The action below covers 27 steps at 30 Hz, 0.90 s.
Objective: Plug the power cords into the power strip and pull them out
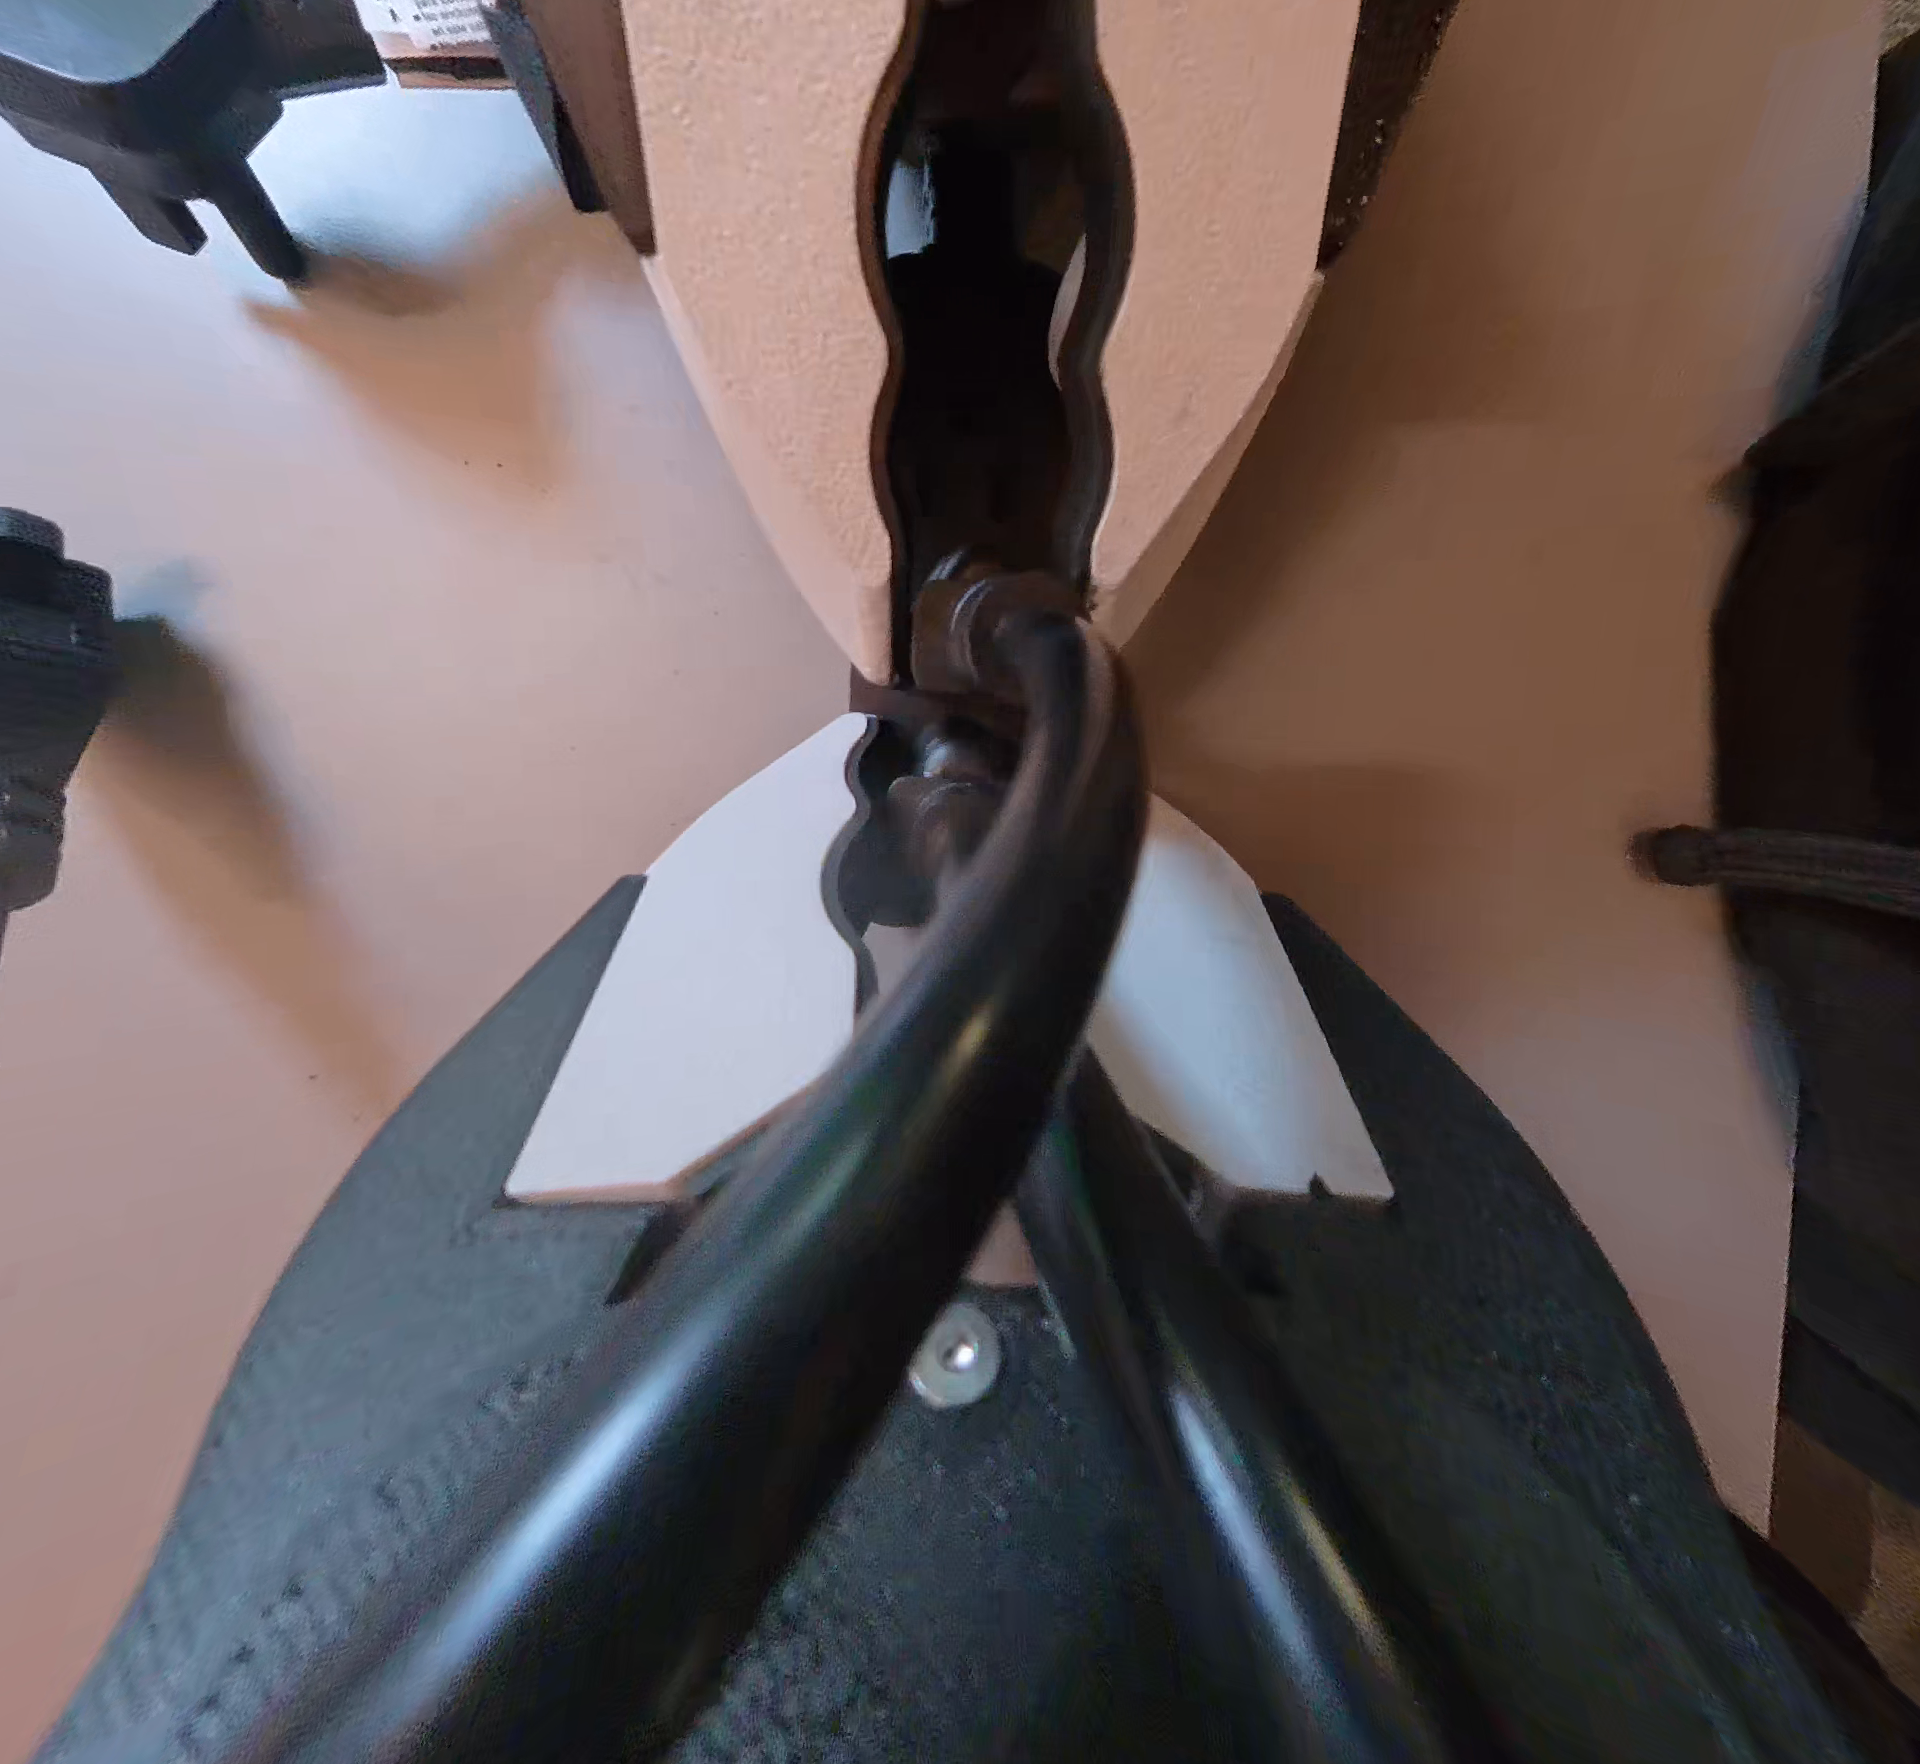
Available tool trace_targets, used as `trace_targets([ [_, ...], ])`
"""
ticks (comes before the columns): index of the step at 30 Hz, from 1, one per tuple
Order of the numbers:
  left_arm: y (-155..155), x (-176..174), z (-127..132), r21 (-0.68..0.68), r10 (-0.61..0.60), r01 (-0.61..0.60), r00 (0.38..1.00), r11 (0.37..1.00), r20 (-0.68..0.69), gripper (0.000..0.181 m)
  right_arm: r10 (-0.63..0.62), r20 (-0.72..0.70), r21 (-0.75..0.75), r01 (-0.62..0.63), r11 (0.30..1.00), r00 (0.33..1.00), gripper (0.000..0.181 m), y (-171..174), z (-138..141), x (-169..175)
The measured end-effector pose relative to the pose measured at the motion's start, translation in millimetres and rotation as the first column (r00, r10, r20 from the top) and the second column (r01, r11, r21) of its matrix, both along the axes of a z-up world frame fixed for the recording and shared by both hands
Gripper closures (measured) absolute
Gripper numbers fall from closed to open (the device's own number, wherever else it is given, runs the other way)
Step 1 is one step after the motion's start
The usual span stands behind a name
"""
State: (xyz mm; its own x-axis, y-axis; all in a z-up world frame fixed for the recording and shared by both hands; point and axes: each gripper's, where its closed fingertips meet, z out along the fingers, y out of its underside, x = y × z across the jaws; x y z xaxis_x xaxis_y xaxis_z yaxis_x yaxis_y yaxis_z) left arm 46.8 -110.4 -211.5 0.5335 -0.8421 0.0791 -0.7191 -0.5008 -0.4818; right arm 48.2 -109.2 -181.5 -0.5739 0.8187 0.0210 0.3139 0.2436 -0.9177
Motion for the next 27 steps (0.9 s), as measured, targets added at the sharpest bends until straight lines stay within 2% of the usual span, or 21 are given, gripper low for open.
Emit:
trace_targets([
  [2,0.9,0.5,0.4,0.021,0.005,-0.005,1.000,1.000,-0.007,0.157,0.012,0.063,-0.107,-0.005,0.994,0.998,0.160,5.1,0.0,-3.0],
  [4,1.6,0.6,1.3,0.018,0.014,-0.013,1.000,1.000,-0.010,0.156,0.040,0.114,-0.201,-0.017,0.980,0.993,0.160,6.7,0.6,-4.2],
  [6,1.1,0.4,0.4,0.010,0.020,-0.020,1.000,1.000,0.011,0.156,0.022,0.078,-0.137,-0.011,0.991,0.997,0.160,4.2,0.8,-3.0],
  [8,-0.5,0.6,0.1,0.002,0.021,-0.021,0.999,1.000,0.028,0.149,0.005,0.000,-0.009,-0.005,1.000,1.000,0.160,-1.7,1.7,0.1],
  [10,-0.2,1.4,0.3,0.012,0.029,-0.029,0.999,1.000,0.039,0.149,0.005,-0.023,0.032,-0.004,0.999,1.000,0.160,-1.8,2.1,0.5],
  [11,0.0,1.3,0.4,0.022,0.027,-0.028,0.999,0.999,0.033,0.149,0.008,-0.012,0.007,-0.008,1.000,1.000,0.160,-0.7,2.2,-0.5],
  [14,2.1,0.6,1.3,0.046,0.034,-0.034,0.999,0.998,0.009,0.156,0.030,0.113,-0.216,-0.005,0.976,0.993,0.160,7.7,1.7,-6.1],
  [15,2.1,-0.1,1.3,0.037,0.034,-0.035,0.999,0.999,0.015,0.156,0.027,0.113,-0.215,-0.003,0.977,0.993,0.160,7.7,1.5,-6.5],
  [17,3.6,-3.0,0.3,0.033,0.040,-0.041,0.999,0.999,0.030,0.156,-0.004,0.029,-0.112,0.007,0.994,1.000,0.159,3.6,5.0,-5.7],
  [18,9.2,-6.9,0.4,0.052,0.064,-0.066,0.998,0.996,0.029,0.154,0.122,-0.089,-0.150,-0.134,0.980,0.989,0.159,-18.6,26.1,5.7],
  [19,17.5,-15.0,1.0,0.084,0.094,-0.095,0.995,0.992,0.013,0.154,0.180,-0.126,-0.214,-0.204,0.955,0.976,0.159,-37.1,42.8,12.3],
  [20,13.0,-14.6,0.8,0.066,0.075,-0.074,0.997,0.995,0.001,0.154,0.107,-0.089,-0.001,-0.107,0.994,0.990,0.159,-24.7,21.7,2.5],
  [21,0.1,-4.7,1.3,0.059,0.000,0.001,1.000,0.998,-0.009,0.153,0.051,-0.090,0.128,-0.040,0.991,0.995,0.159,-5.1,8.0,0.6],
  [22,-8.4,4.4,1.8,0.057,-0.028,0.026,0.999,0.998,0.023,0.153,-0.010,-0.092,-0.046,0.005,0.999,0.996,0.159,10.1,21.4,2.5],
  [23,-10.5,7.9,1.8,0.037,0.000,-0.002,0.998,0.999,0.070,0.154,-0.043,-0.105,-0.142,0.028,0.989,0.993,0.159,24.5,34.0,4.8],
  [24,-7.5,6.2,1.9,0.038,0.031,-0.035,0.995,0.999,0.095,0.149,-0.043,-0.165,-0.163,0.016,0.986,0.985,0.158,30.0,49.1,8.2],
  [25,-2.4,1.9,2.0,0.058,0.057,-0.063,0.994,0.996,0.096,0.154,-0.029,-0.208,-0.150,-0.003,0.989,0.978,0.158,30.1,60.1,11.1],
  [27,3.9,-4.2,2.1,0.087,0.086,-0.093,0.992,0.992,0.089,0.155,-0.045,-0.226,-0.149,0.011,0.989,0.973,0.159,36.1,69.9,12.0],
])
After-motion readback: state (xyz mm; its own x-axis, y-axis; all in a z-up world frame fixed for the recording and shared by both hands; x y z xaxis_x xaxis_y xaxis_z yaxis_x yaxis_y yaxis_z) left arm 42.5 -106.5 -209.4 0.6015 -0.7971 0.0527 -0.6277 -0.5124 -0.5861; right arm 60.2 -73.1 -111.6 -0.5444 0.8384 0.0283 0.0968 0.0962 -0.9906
